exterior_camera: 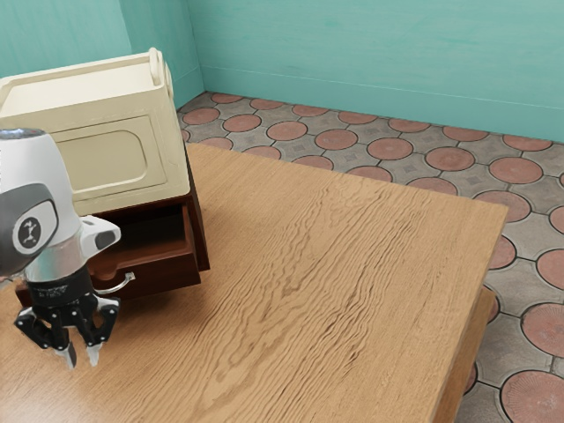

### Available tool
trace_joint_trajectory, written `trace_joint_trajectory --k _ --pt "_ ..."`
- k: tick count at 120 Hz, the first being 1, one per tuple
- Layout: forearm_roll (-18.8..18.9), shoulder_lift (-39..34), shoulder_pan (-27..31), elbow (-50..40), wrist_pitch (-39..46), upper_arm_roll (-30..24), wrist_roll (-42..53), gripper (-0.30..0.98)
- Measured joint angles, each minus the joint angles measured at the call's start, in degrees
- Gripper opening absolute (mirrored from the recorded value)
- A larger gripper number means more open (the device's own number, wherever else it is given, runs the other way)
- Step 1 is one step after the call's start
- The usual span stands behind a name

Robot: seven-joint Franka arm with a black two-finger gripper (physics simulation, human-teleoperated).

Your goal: Push the drawer handle with one arm to close the drawer

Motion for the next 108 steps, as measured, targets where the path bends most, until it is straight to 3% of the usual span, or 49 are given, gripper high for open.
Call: trace_joint_trajectory --k 27,65,108 --pt "0.64 9.49 2.33 0.26 7.45 0.26 -7.07 0.0" --pt "7.93 23.17 2.48 2.9 19.5 6.52 -11.7 -0.02" --pt "10.29 29.79 2.47 3.55 29.4 6.59 -14.25 -0.02"
